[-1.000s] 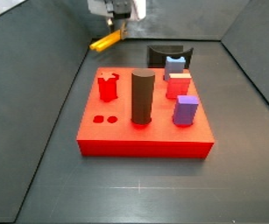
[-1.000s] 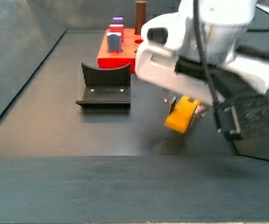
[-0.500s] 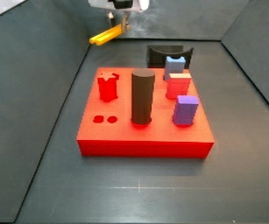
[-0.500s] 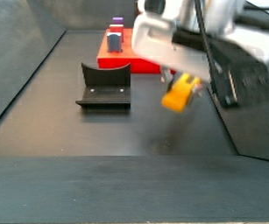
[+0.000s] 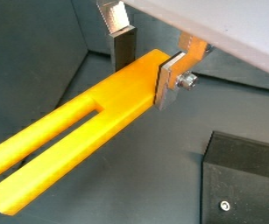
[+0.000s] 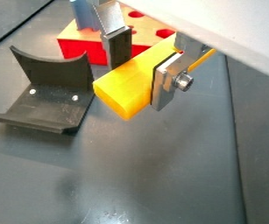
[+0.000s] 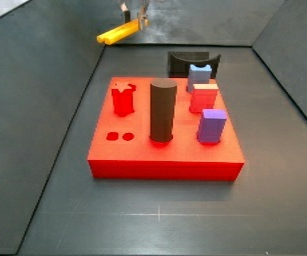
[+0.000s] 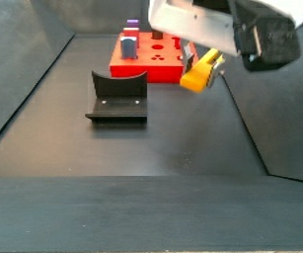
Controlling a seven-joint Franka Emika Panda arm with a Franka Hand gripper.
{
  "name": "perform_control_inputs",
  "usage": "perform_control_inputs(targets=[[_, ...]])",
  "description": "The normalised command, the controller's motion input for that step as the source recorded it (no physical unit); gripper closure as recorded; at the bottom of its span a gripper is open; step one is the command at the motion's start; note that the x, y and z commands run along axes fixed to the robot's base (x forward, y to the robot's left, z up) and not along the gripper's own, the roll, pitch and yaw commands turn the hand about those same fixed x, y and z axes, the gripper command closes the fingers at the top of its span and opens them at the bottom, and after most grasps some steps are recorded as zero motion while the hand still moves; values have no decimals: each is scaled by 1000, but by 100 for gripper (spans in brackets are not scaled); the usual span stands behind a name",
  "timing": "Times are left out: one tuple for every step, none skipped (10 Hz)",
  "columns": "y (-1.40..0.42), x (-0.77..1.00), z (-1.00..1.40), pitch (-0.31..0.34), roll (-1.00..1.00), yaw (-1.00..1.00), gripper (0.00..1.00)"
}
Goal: Pick up the square-circle object. Move up. Rotate the square-circle object. Place the square-circle object on the fixture. Regrasp the square-circle object. Move to above the board. Insert the square-circle object.
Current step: Rotate the square-circle object.
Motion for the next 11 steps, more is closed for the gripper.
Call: perform_control_inputs(targets=[[0, 0, 0, 0, 0, -1000, 100], [18, 7, -47, -3, -4, -1000, 100], [31, 7, -43, -4, -7, -1000, 100], [28, 11, -35, -5, -8, -1000, 100], [28, 16, -25, -6, -8, -1000, 100], [26, 17, -22, -6, -8, -1000, 100], [26, 18, -21, -6, -8, -1000, 100], [26, 19, -19, -7, -9, -1000, 100], [25, 19, -19, -7, -9, -1000, 100], [25, 19, -18, -7, -9, -1000, 100], [25, 19, -18, -7, -10, -1000, 100]])
